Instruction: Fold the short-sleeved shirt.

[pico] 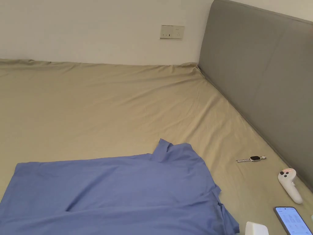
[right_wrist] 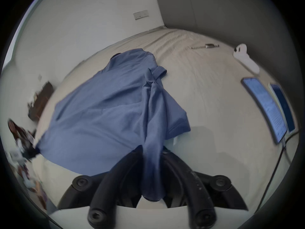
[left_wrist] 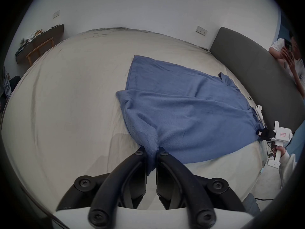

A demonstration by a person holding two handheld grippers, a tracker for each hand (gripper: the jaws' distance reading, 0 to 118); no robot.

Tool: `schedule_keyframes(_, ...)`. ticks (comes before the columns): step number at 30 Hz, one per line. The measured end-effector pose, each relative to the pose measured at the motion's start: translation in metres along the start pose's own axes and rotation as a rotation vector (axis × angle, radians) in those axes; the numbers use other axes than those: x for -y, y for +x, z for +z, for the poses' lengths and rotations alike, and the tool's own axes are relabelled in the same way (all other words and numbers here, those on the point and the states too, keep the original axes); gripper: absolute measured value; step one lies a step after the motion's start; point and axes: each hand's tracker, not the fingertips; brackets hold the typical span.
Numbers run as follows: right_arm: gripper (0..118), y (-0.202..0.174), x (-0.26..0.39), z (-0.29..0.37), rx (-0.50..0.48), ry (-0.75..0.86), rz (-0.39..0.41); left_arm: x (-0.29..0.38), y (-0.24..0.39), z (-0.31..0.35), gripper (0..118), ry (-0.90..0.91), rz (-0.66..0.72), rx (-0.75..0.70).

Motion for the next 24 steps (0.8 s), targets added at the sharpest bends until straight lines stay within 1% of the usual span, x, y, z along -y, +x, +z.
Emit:
schedule_keyframes(1,13,-0.002,-0.003,0.002,0.014,0.002,-0.015,0.001,0.001,0.001,9,-0.004,0.0,-0.005)
schedule_keyframes(3,12,-0.006,-0.009,0.007,0.033,0.004,0.04,-0.001,0.001,0.005,9,-0.003,-0.002,-0.013)
schedule_keyframes(4,12,-0.01,-0.013,0.011,0.047,0.005,0.087,-0.003,0.001,0.01,9,-0.001,0.0,-0.014)
schedule_keyframes(6,12,-0.016,-0.023,0.025,0.034,0.01,0.136,-0.008,0.002,0.023,8,0.016,-0.01,-0.017)
schedule_keyframes(10,12,-0.026,-0.039,0.066,-0.005,0.021,0.134,-0.017,0.006,0.057,8,0.052,-0.032,-0.014)
schedule_keyframes(13,12,-0.028,-0.042,0.096,-0.005,0.005,0.211,-0.011,0.01,0.087,8,0.056,-0.048,-0.017)
schedule_keyframes(16,12,-0.02,-0.029,0.122,-0.03,-0.034,0.202,0.01,0.007,0.111,7,0.043,-0.037,-0.012)
schedule_keyframes(19,12,-0.012,-0.002,0.134,-0.033,-0.096,0.243,0.042,0.001,0.124,7,0.005,-0.011,0.012)
schedule_keyframes(22,12,-0.002,0.03,0.124,-0.025,-0.175,0.25,0.076,-0.006,0.118,7,-0.064,0.042,0.01)
schedule_keyframes(24,12,0.003,0.049,0.107,0.009,-0.212,0.238,0.095,-0.01,0.107,7,-0.097,0.08,0.014)
